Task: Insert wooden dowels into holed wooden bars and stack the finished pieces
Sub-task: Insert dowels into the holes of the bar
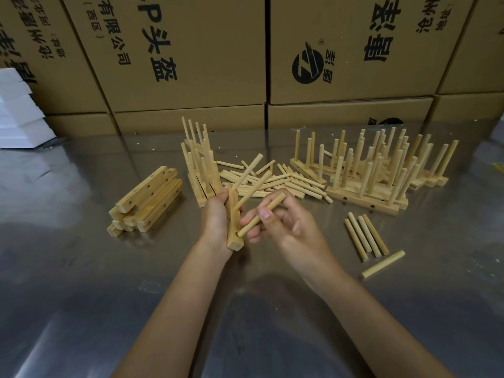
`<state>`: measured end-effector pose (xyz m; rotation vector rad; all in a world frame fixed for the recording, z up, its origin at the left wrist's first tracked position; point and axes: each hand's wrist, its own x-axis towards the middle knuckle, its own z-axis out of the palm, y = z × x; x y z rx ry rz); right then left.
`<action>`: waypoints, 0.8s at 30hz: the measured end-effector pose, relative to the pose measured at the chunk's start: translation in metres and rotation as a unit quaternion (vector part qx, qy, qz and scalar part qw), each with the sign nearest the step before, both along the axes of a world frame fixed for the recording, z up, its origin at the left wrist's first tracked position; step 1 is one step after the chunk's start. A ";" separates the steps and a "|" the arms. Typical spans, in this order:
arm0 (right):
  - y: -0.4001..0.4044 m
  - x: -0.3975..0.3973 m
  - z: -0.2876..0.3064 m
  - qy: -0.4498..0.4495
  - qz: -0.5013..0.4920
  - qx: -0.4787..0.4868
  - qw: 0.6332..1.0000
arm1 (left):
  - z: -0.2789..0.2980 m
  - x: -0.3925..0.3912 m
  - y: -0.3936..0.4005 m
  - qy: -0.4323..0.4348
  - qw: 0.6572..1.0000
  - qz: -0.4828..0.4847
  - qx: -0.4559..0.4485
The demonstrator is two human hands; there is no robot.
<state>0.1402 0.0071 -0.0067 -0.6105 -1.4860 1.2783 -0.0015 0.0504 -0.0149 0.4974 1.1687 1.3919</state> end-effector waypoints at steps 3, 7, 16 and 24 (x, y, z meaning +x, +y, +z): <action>-0.003 -0.004 0.001 -0.001 -0.011 0.010 1.000 | 0.000 0.000 0.000 0.004 1.000 -0.002 -0.004; -0.005 -0.008 -0.004 -0.025 -0.034 0.034 0.999 | -0.001 0.001 0.000 0.017 0.999 0.025 -0.018; -0.003 -0.019 -0.019 0.021 -0.093 0.008 0.995 | -0.004 0.003 0.005 0.036 0.993 0.111 -0.016; -0.001 -0.017 -0.017 0.047 -0.069 -0.024 0.996 | 0.002 0.005 0.000 -0.011 0.994 0.109 0.003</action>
